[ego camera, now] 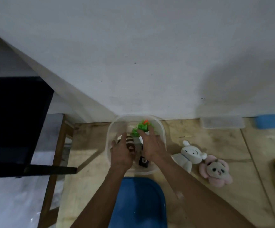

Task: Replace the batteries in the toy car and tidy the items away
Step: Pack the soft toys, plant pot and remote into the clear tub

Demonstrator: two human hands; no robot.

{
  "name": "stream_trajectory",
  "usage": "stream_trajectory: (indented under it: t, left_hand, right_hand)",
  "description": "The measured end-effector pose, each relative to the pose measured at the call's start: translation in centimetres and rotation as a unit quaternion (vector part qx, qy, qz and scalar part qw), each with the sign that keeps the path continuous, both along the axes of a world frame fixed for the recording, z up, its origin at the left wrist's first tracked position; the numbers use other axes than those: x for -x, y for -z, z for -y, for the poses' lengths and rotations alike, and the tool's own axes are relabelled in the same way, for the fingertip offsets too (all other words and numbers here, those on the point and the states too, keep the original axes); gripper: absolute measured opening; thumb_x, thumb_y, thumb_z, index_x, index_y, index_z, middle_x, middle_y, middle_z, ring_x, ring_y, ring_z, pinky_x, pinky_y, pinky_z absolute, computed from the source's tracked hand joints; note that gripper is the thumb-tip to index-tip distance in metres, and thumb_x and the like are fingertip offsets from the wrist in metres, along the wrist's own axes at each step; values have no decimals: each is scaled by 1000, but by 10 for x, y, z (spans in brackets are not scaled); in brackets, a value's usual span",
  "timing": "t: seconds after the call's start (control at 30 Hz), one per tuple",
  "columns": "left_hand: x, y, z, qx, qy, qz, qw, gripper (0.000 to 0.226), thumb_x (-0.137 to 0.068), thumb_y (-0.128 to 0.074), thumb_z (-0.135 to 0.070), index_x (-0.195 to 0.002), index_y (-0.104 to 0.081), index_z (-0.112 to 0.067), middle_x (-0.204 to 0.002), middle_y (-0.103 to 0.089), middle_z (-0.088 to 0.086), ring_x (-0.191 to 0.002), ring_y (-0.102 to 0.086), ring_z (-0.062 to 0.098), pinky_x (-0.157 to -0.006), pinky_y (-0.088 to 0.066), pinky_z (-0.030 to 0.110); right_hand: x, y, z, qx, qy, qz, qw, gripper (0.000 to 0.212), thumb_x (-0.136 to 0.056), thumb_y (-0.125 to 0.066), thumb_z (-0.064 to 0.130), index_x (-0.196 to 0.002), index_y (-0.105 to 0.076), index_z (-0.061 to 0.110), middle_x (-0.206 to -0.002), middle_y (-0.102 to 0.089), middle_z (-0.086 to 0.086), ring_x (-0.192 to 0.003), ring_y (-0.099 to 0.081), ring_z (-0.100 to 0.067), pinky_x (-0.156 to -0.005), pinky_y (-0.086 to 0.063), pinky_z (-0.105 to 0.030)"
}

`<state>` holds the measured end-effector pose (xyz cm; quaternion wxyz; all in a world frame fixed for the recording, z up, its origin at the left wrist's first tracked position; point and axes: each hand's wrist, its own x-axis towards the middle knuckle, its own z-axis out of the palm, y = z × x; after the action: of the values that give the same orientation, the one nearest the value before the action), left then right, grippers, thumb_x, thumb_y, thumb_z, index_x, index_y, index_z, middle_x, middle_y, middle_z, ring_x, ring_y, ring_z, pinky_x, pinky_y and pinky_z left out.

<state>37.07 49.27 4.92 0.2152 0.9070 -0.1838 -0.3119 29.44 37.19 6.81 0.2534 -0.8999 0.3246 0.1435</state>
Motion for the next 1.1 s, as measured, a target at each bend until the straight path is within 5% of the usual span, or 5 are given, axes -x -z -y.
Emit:
stream_trajectory:
  t: [0.4,0.63,0.73,0.9,1.1]
  left_hand:
    - [31,-47,4,88,-44,151,984,106,-73,-85,-24,-157,-20,-20,-159,-21,24,-146,-23,42,-113,-34,57]
    - [138,-50,61,245,39,153,957,71,-88,-66,-36,-149,-39,-12,-145,-43,23,-131,-45,40,-105,-44,51]
    - [182,-34,86,250,83,95,960,70,-92,-57,-46,-152,-38,-13,-149,-41,24,-136,-41,38,-107,-38,41]
    - [193,14,113,185,157,102,965,74,-93,-32,-69,-155,-30,-29,-144,-46,22,-131,-45,42,-98,-46,55]
    - [190,43,116,108,230,115,960,66,-91,-22,-77,-150,2,-59,-132,-56,13,-115,-54,37,-85,-50,55]
  right_hand:
    - [78,-49,55,-23,217,293,931,57,-78,-59,-11,-129,-61,15,-131,-53,-8,-102,-64,-25,-89,-55,-36]
    - [204,-17,103,62,357,265,894,44,-85,-64,6,-128,-61,12,-132,-54,-14,-122,-54,-33,-101,-43,-36]
    - [237,7,99,47,329,235,913,53,-88,-67,22,-138,-54,18,-147,-44,-13,-134,-44,-34,-106,-41,-42]
    - [267,46,80,56,225,208,950,59,-96,-52,54,-149,-38,33,-160,-29,-5,-143,-32,-26,-109,-36,-44]
    - [287,85,90,104,115,221,963,58,-89,-65,50,-141,-52,28,-146,-48,-9,-128,-47,-33,-99,-41,-45]
